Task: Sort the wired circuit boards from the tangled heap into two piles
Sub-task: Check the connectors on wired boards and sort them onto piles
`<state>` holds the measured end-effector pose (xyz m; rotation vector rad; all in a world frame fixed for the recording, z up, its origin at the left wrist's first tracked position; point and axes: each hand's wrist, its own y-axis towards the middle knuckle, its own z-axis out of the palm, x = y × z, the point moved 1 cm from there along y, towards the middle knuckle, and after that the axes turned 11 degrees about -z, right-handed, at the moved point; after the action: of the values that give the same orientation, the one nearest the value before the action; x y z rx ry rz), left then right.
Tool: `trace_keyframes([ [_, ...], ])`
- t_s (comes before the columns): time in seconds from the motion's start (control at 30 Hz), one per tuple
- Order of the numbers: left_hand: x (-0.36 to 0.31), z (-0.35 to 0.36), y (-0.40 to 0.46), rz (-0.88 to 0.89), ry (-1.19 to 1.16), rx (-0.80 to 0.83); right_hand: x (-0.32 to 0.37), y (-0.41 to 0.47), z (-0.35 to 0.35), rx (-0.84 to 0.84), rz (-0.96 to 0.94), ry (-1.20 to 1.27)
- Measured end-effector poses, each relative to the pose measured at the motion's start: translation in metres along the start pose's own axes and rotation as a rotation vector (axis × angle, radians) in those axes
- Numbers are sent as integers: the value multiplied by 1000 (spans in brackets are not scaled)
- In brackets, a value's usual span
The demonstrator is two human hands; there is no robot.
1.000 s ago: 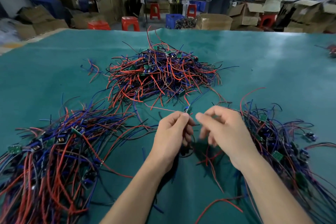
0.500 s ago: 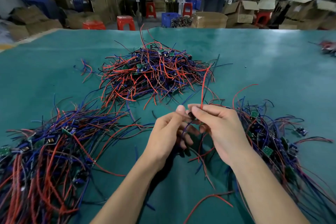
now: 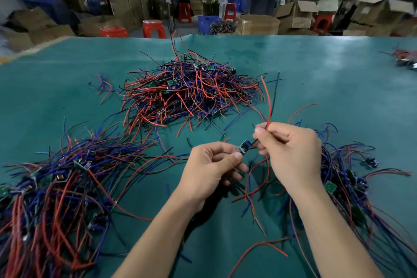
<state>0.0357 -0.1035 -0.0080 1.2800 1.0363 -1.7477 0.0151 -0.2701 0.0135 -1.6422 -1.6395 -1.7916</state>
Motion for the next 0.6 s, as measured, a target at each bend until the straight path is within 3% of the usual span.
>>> trace_keyframes([
  [0.1,1,0,0,-3,13,11,1,6,-16,-185,-47,-71],
  [0.27,4,2,0,12,46,-18,2,13,-29,-554,-27,168],
  [0.37,5,0,2,41,-50,-111,4,12,-21,-618,74,273],
  [0.43,4,-1,3,57,-94,-151,6,7,-11,-481,187,245],
  [0.5,4,0,2,65,-108,-151,12,-1,3,-150,238,157],
  [0.57,3,0,0,69,-90,-120,18,-12,18,147,195,13],
  [0.6,2,0,-1,64,-70,-102,21,-16,22,207,153,-44],
])
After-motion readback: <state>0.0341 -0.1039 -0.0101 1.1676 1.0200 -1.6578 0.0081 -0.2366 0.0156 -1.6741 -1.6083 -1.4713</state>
